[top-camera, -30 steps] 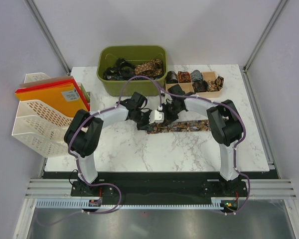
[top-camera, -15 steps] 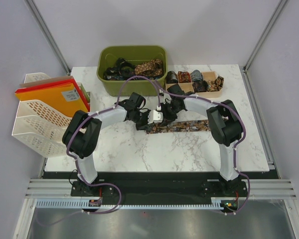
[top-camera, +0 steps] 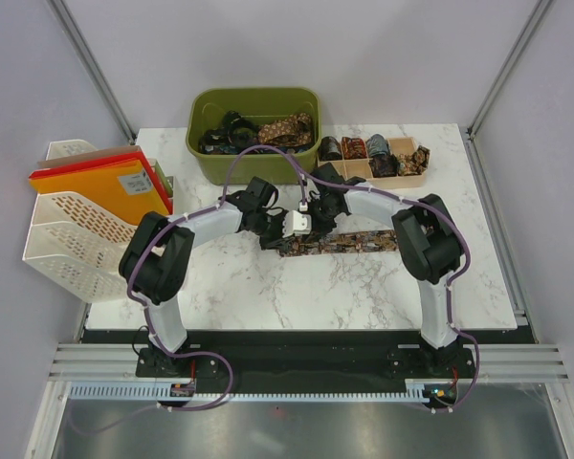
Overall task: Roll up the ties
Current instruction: Roll the tie at the center of the board.
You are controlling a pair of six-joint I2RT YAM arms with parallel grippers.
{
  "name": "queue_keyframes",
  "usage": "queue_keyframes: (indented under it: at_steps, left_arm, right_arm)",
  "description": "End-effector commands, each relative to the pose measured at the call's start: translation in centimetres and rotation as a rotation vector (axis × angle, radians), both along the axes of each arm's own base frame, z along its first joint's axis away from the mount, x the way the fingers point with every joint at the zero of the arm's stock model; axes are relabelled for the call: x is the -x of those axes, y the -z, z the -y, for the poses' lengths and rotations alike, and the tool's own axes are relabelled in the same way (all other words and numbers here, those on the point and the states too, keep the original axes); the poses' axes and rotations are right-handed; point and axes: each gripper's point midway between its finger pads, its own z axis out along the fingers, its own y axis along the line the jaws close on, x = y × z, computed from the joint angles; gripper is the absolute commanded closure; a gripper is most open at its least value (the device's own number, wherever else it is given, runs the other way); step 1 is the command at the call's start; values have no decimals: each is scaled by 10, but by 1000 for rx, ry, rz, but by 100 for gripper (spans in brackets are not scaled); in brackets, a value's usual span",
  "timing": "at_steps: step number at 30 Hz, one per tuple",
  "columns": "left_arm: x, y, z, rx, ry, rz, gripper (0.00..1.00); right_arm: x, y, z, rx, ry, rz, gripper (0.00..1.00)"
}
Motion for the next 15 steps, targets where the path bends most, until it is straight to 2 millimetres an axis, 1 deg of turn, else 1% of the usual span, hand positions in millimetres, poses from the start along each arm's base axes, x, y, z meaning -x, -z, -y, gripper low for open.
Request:
queue_keyframes:
  at_steps: [1, 3, 6, 8, 9, 11, 13, 14, 15]
  left_arm:
    - [-1, -15, 3, 38, 3, 27, 97]
    - [0, -14, 3, 35, 4, 23, 97]
    - [0, -14, 3, 35, 4, 25, 97]
    - [-1, -15, 3, 37, 1, 25, 97]
    - [-1, -15, 2, 36, -1, 26, 97]
    - [0, -14, 2, 37, 1, 23, 97]
    - [0, -18, 2, 48, -4, 25, 97]
    - [-1, -19, 3, 55, -5, 26, 97]
    - [-1, -20, 2, 59, -6, 26, 97]
  right_arm:
    - [14, 41, 20, 186, -11, -11, 69]
    - [16, 45, 20, 206, -17, -9, 71]
    - [20, 55, 21, 222, -29, -26, 85]
    - [20, 53, 18, 212, -35, -30, 93]
    - [17, 47, 14, 194, -38, -20, 100]
    - [15, 35, 6, 144, -51, -7, 100]
    - [9, 15, -2, 99, -53, 28, 100]
    - [7, 7, -7, 66, -54, 36, 100]
    - [9, -5, -13, 23, -65, 41, 100]
